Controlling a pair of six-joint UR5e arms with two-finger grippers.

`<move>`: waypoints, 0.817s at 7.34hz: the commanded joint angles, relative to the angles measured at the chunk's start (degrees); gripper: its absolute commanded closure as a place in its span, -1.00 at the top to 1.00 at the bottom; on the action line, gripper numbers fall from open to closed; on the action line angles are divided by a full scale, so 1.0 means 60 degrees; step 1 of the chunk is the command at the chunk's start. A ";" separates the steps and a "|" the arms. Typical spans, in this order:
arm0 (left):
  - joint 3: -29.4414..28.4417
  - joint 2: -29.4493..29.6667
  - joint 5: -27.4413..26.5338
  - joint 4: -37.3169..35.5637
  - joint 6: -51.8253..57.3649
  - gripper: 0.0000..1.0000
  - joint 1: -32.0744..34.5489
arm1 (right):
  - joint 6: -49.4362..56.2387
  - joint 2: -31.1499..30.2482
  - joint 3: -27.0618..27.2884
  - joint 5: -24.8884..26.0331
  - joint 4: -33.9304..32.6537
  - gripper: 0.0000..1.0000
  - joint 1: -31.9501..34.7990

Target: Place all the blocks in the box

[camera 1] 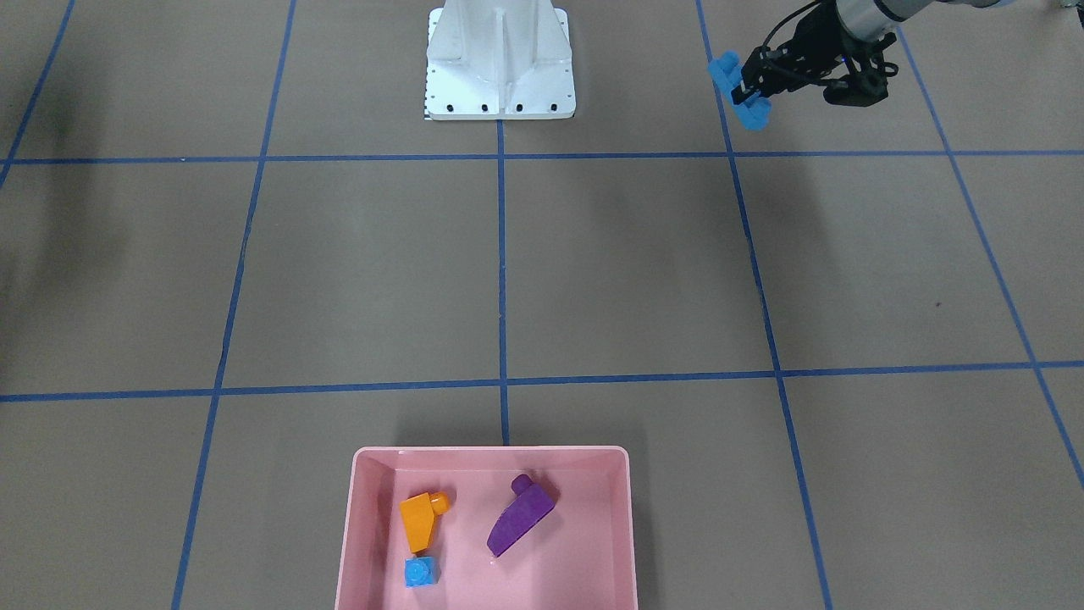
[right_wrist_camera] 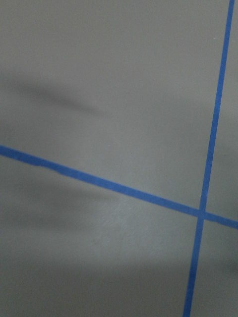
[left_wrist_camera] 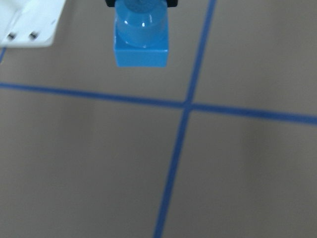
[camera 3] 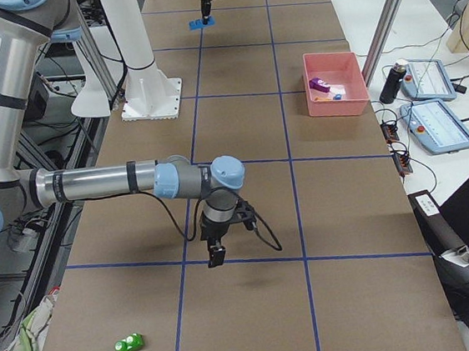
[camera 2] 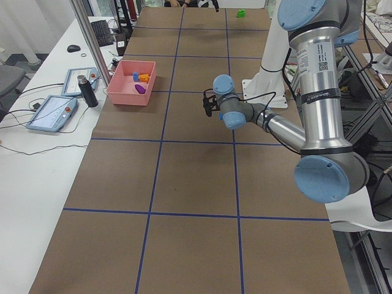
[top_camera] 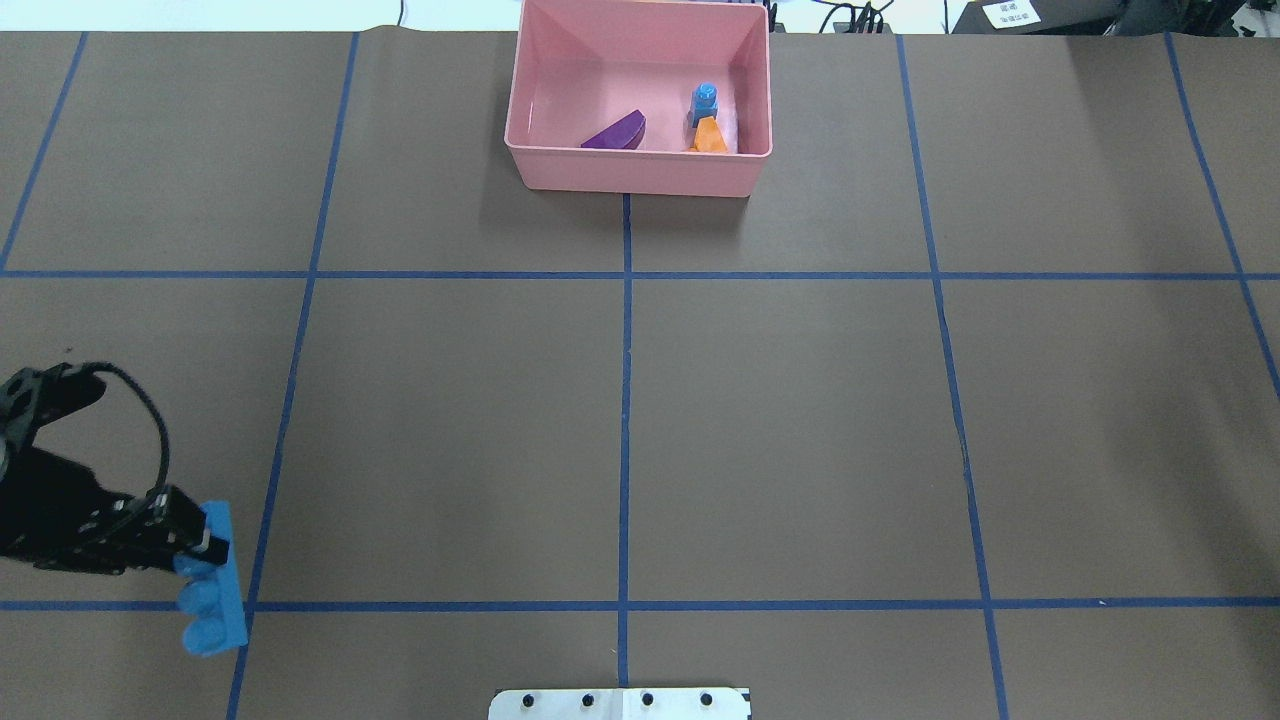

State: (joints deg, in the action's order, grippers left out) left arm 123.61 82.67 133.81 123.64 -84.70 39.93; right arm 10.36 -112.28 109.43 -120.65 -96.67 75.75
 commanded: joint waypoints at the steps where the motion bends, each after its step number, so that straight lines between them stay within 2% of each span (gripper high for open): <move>1: -0.0807 0.2122 0.0998 -0.1502 0.0713 -1.00 0.1555 | 0.0817 -0.0798 -0.2084 0.0010 0.2550 1.00 0.0248; 3: -0.1410 0.2773 0.1047 -0.1520 0.0729 -1.00 0.1971 | 0.1186 -0.1236 -0.3292 0.0025 0.4123 1.00 0.0397; 4: -0.1949 0.3471 0.1076 -0.1549 0.0714 -1.00 0.2175 | 0.1493 -0.1442 -0.3791 -0.0091 0.4840 1.00 0.0440; 6: -0.2232 0.3624 0.1033 -0.1608 0.0729 -1.00 0.2440 | 0.1583 -0.2056 -0.3898 -0.0092 0.5314 1.00 0.0456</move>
State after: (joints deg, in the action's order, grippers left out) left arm 111.44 103.27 140.13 114.20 -80.33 53.44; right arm 19.15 -122.27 86.88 -121.08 -67.22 78.40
